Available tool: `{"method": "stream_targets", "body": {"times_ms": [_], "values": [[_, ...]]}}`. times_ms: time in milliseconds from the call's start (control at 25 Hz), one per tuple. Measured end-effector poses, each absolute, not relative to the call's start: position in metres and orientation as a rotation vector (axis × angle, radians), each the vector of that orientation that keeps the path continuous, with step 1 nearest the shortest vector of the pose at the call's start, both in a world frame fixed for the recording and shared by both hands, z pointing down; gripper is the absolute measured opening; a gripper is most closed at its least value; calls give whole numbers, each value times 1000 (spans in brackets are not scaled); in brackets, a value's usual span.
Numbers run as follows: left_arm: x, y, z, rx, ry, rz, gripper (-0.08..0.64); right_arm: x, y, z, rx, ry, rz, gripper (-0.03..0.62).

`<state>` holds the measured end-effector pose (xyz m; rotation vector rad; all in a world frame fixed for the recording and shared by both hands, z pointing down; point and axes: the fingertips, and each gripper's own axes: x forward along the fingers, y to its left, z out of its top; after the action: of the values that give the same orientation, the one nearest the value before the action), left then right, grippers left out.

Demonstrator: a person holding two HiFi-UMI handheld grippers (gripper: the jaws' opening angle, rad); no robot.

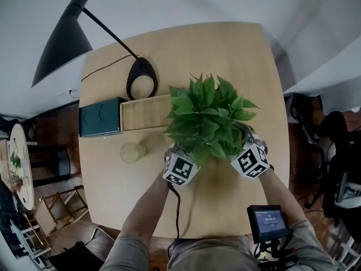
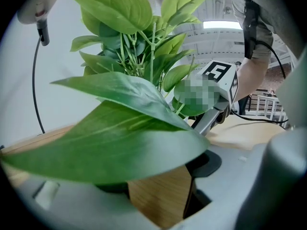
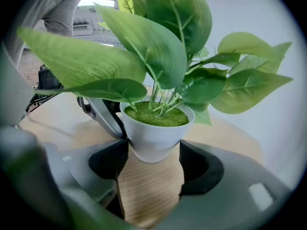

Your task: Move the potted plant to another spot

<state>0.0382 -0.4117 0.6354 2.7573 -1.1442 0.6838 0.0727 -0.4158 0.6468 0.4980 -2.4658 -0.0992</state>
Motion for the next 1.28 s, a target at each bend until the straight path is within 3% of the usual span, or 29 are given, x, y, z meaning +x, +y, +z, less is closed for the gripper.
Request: {"method": "stream_targets", "body": {"times_ms": [1280], "values": [[20, -388, 645, 2688, -1205, 648, 339, 89, -401, 654, 567, -2467, -3, 350]]}}
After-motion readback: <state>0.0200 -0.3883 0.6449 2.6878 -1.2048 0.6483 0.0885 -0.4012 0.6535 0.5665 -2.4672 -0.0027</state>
